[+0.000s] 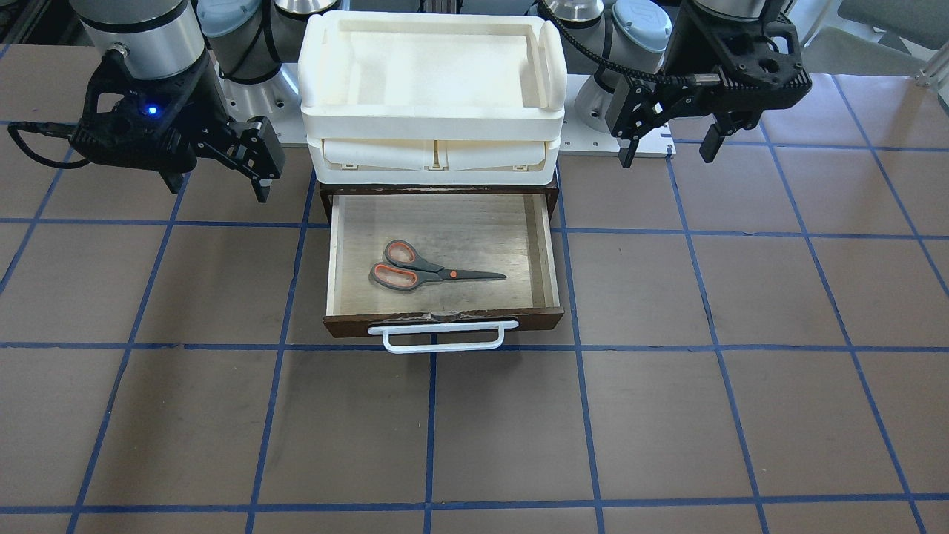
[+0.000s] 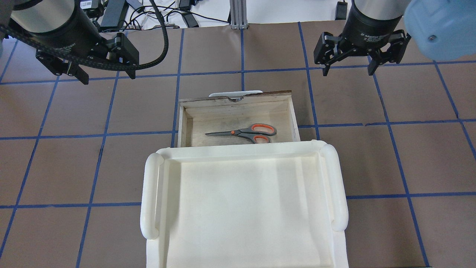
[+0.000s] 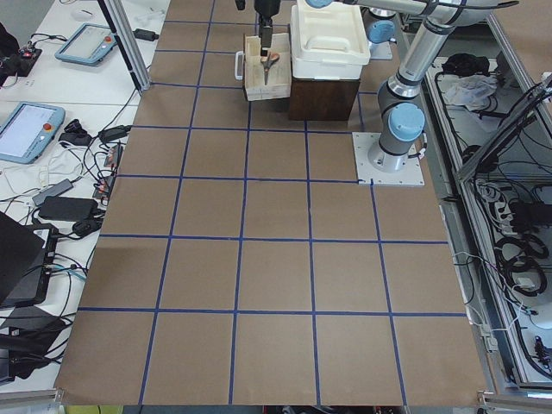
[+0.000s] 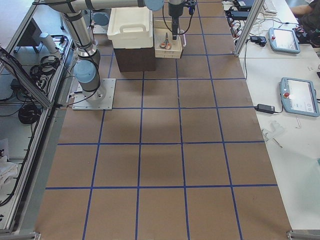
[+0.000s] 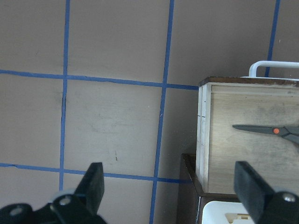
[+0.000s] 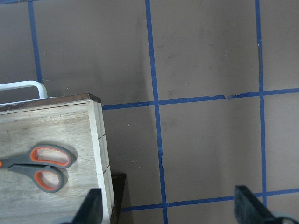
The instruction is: Put scissors in drawer and close it
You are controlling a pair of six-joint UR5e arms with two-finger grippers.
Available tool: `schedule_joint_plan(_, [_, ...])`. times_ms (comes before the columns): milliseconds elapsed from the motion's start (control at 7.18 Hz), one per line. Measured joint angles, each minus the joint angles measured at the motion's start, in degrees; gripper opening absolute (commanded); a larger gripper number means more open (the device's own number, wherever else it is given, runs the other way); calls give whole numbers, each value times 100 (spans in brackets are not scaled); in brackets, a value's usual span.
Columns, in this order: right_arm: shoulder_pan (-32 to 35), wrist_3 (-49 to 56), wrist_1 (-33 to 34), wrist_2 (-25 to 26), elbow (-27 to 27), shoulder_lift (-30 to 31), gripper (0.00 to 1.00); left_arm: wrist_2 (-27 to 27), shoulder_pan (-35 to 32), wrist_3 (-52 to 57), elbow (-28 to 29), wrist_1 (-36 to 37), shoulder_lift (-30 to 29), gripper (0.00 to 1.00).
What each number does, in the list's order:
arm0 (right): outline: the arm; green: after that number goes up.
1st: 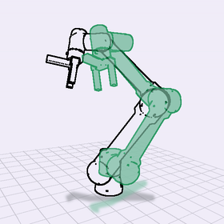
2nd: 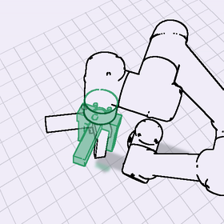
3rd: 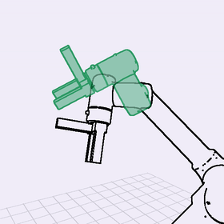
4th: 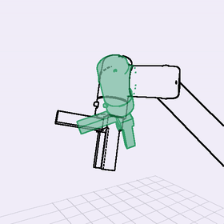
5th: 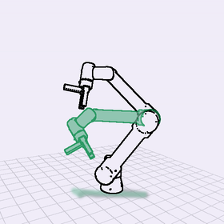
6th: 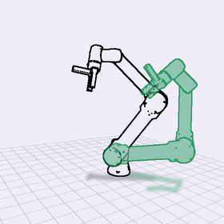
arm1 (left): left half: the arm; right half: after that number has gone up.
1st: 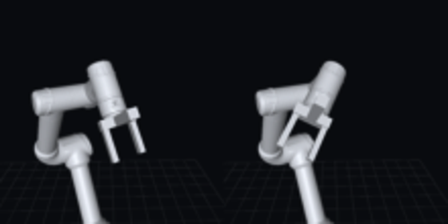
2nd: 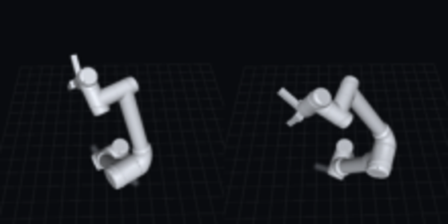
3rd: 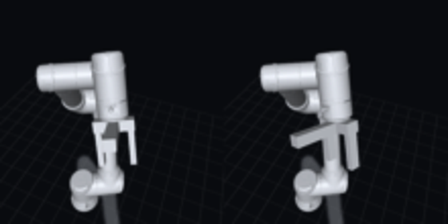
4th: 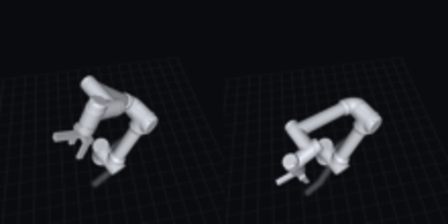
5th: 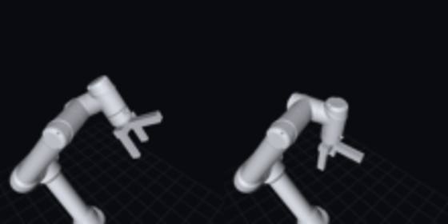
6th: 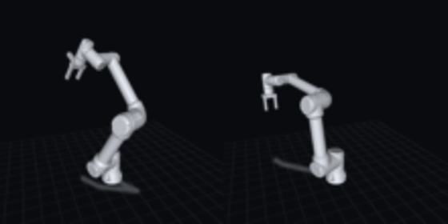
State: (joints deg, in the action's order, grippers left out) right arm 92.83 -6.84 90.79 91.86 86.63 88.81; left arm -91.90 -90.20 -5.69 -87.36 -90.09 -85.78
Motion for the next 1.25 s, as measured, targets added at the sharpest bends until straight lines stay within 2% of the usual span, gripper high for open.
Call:
schedule_joint_plan(279, [-13,138,2,-176,3,34,100,-20,-5,4,0,4,0,100])
schedule_joint_plan(1254, [-11,226,9,-194,12,58,100,-1,-6,0,0,0,0,100])
